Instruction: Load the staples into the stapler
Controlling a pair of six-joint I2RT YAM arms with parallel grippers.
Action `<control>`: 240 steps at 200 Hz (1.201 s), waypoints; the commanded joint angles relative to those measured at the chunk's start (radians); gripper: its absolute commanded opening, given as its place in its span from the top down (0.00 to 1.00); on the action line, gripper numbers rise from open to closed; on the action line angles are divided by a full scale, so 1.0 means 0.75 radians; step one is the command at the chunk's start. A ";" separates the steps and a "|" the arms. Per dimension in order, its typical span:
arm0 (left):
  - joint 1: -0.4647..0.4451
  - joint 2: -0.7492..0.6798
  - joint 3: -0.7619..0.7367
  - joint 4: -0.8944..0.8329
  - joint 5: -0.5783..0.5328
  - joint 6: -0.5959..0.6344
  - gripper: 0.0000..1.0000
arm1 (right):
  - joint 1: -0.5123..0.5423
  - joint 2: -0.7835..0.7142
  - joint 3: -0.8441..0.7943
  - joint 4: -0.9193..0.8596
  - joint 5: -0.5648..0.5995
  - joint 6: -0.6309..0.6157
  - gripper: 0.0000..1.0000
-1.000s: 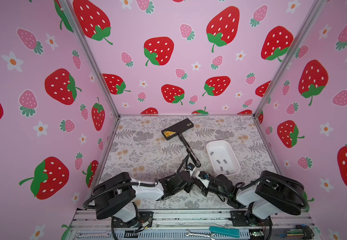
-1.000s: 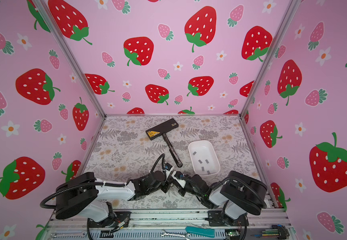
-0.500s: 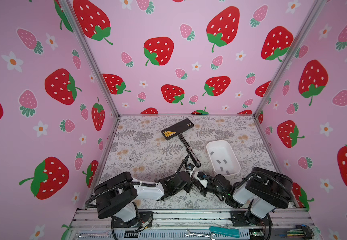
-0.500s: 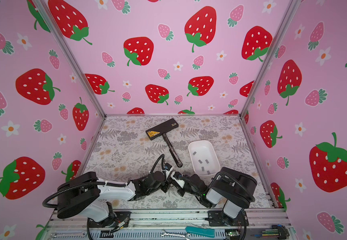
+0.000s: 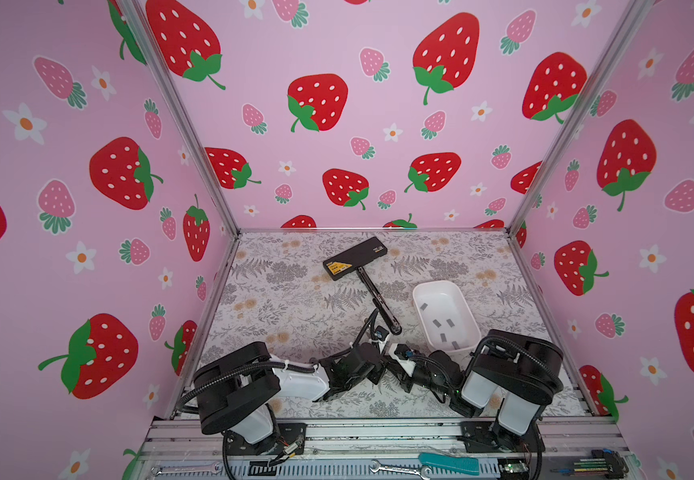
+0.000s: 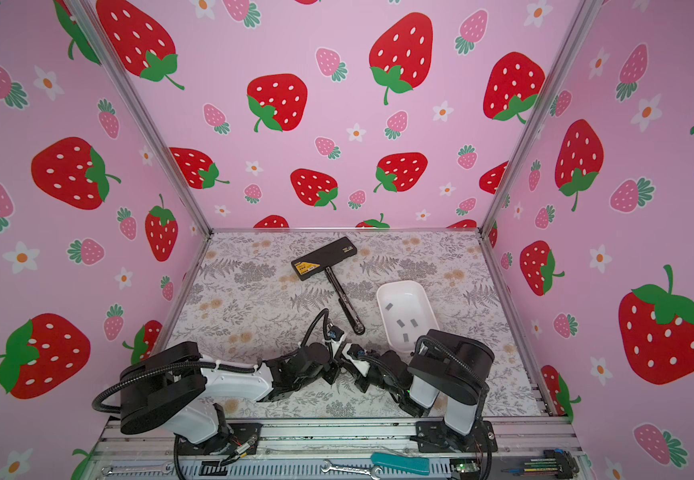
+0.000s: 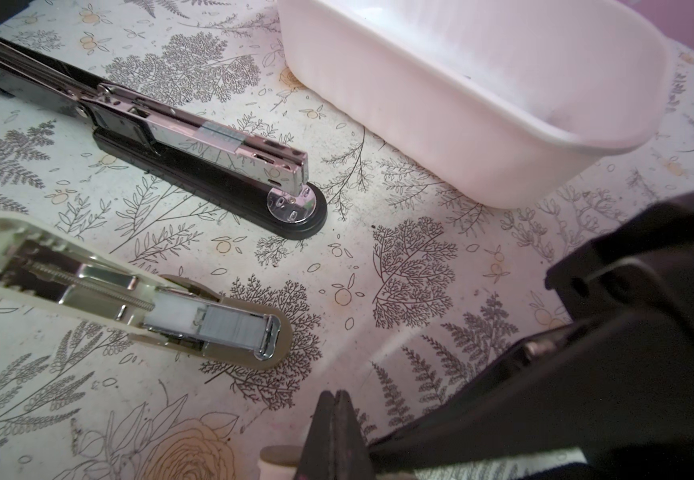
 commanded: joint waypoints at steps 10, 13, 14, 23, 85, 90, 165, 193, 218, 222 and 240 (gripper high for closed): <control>-0.009 -0.050 0.009 -0.225 -0.035 -0.074 1.00 | 0.002 -0.062 -0.065 -0.106 0.054 -0.031 0.69; -0.010 -0.059 0.015 -0.242 -0.048 -0.083 1.00 | 0.002 -0.075 -0.066 -0.115 0.059 -0.031 0.69; -0.010 -0.063 0.017 -0.247 -0.052 -0.085 1.00 | 0.002 -0.080 -0.067 -0.119 0.060 -0.031 0.69; -0.011 -0.084 0.031 -0.292 -0.085 -0.114 0.99 | 0.002 -0.117 -0.076 -0.139 0.073 -0.030 0.66; -0.011 -0.279 0.072 -0.578 -0.323 -0.340 0.73 | 0.002 -0.283 -0.151 -0.177 0.022 -0.025 0.40; -0.011 -0.300 0.066 -0.589 -0.332 -0.356 0.72 | 0.002 -0.270 -0.149 -0.172 0.007 -0.025 0.39; -0.003 -0.749 -0.049 -0.901 -0.493 -0.617 0.63 | 0.002 0.000 -0.021 -0.142 -0.067 0.008 0.41; 0.002 -0.878 -0.087 -1.001 -0.552 -0.674 0.61 | 0.004 0.059 0.020 -0.157 -0.097 0.022 0.45; 0.005 -0.991 -0.111 -1.081 -0.582 -0.711 0.61 | 0.006 0.119 0.065 -0.170 -0.118 0.039 0.51; 0.005 -1.010 -0.115 -1.098 -0.592 -0.721 0.60 | 0.008 0.128 0.073 -0.173 -0.118 0.044 0.53; 0.005 -1.104 -0.147 -1.144 -0.627 -0.750 0.58 | 0.019 0.166 0.107 -0.189 -0.097 0.071 0.58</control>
